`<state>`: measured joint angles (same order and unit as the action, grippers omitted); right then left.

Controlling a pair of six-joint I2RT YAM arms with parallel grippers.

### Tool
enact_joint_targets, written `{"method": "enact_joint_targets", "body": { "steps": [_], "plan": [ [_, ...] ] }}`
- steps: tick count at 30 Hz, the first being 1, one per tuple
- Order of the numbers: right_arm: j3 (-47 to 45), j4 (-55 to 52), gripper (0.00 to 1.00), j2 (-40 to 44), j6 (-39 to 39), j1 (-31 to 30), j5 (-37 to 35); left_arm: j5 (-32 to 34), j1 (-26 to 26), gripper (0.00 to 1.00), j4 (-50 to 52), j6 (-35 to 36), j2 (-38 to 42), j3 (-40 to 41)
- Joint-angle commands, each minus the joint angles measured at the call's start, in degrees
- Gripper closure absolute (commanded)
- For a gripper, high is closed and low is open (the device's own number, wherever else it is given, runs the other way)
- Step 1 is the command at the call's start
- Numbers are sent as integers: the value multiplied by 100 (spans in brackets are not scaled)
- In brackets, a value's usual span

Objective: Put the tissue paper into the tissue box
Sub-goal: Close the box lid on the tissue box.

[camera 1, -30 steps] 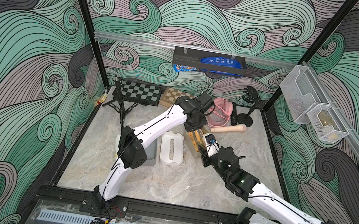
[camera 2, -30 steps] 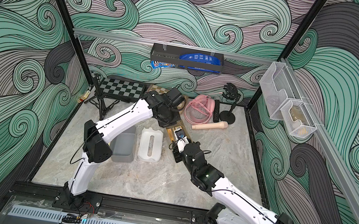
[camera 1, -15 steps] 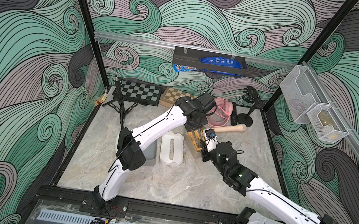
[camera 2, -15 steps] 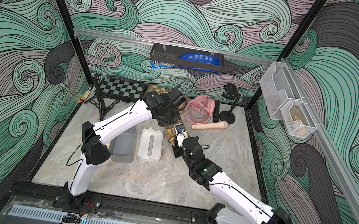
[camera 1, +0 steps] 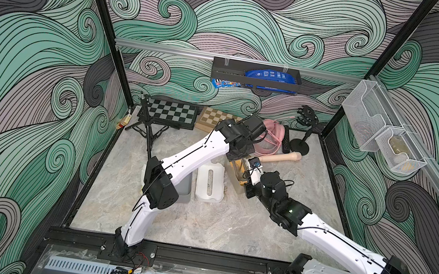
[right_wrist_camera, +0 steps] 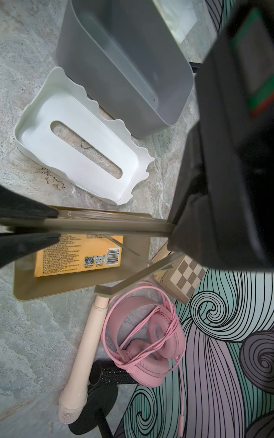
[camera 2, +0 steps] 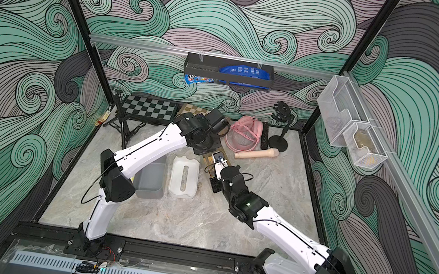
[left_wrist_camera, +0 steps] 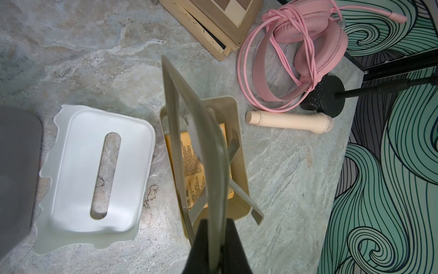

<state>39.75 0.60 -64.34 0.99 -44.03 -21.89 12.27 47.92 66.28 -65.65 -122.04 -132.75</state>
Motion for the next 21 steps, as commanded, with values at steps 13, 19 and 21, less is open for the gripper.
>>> {"method": "enact_joint_targets", "body": {
  "steps": [13,19,21],
  "plan": [
    [174,51,100,144,331,34,-622,-17,51,68,-541,374,384,60],
    [64,50,100,431,519,329,-392,562,45,11,-1297,487,938,590],
    [49,54,100,507,531,487,-23,733,42,5,-1638,599,1162,765]
  ]
}}
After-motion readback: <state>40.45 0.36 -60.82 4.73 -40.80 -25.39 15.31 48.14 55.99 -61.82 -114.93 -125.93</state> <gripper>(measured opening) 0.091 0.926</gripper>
